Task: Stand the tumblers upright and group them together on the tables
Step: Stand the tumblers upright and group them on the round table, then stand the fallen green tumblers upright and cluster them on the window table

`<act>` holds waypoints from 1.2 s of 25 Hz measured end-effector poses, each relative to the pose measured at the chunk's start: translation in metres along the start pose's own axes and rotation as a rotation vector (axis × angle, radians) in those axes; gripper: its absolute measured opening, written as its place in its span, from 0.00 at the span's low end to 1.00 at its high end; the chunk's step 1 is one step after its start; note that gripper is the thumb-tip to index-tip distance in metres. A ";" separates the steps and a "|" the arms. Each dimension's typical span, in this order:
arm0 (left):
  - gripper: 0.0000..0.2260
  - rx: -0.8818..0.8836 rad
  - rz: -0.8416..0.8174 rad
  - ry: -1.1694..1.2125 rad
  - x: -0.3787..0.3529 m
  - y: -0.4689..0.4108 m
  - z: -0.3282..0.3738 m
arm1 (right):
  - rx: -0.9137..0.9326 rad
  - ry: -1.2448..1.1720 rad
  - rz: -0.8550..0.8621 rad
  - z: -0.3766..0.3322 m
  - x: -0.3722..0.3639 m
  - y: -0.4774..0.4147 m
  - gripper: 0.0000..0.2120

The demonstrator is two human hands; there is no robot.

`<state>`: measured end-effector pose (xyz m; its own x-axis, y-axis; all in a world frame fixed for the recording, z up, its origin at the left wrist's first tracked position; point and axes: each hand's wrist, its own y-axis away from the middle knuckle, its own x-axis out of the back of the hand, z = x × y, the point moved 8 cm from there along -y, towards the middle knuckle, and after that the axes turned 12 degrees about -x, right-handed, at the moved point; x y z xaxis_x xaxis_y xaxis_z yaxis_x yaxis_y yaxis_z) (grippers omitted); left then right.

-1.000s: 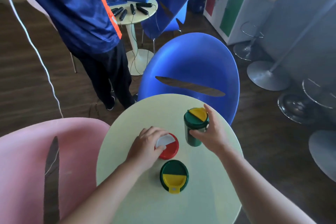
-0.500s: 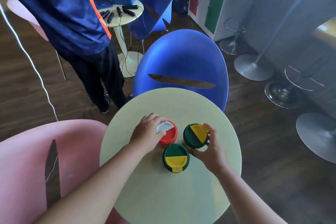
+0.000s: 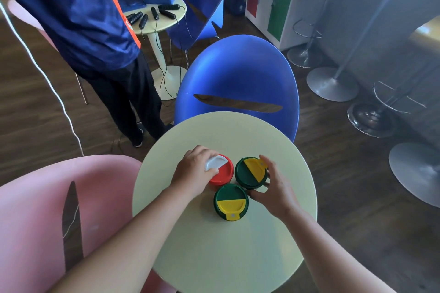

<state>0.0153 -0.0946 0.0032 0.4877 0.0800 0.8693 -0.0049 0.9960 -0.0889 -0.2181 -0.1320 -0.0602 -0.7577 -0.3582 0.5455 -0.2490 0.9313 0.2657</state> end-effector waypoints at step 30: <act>0.25 -0.916 -0.075 0.290 0.031 -0.033 0.453 | -0.083 0.017 0.754 -0.008 0.394 0.262 0.43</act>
<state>-0.3650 -0.1068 0.2539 0.6564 -0.1172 0.7453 0.6583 0.5715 -0.4899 -0.5772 -0.0296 0.2306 -0.6953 0.3721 0.6149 0.3795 0.9166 -0.1255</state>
